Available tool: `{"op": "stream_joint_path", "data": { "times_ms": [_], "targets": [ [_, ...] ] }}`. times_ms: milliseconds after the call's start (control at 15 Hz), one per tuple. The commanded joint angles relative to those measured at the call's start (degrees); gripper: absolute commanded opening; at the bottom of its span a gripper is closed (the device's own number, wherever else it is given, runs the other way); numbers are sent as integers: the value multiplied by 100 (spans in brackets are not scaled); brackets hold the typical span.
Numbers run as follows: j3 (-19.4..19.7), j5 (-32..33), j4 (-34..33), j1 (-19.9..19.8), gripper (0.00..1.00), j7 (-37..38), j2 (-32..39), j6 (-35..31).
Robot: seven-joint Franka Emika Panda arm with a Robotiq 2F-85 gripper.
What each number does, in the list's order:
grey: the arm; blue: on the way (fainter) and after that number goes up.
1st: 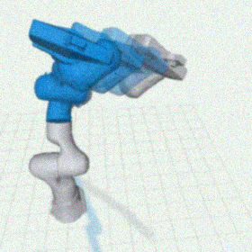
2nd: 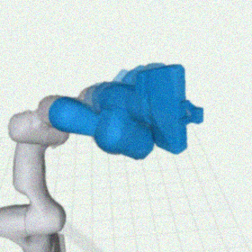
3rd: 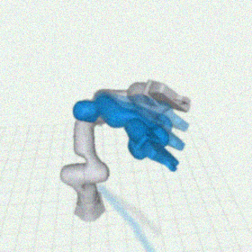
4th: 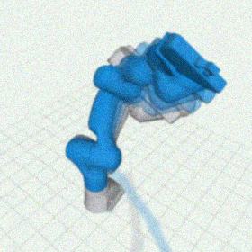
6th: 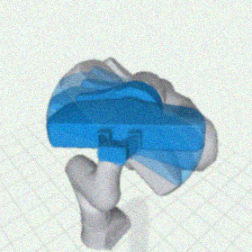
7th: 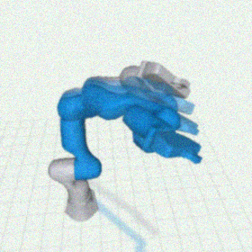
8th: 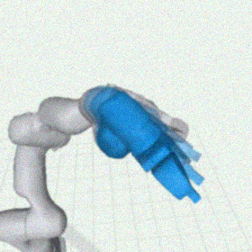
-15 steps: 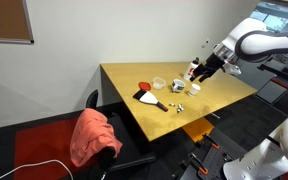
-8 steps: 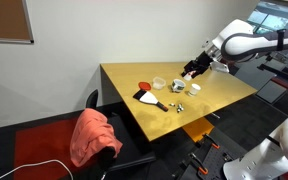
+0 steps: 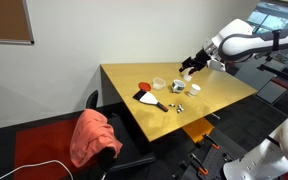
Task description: Put the red lid on the clear bowl
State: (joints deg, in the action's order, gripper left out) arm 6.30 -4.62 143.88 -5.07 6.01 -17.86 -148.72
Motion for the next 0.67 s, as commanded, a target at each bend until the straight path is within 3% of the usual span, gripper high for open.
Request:
{"op": "stream_joint_path", "data": {
  "times_ms": [0,600],
  "targets": [
    [-103,36,-706,-77,100,208,1002,-827],
    [200,477,-2937,15,100,821,3634,-1048]
  ]
}}
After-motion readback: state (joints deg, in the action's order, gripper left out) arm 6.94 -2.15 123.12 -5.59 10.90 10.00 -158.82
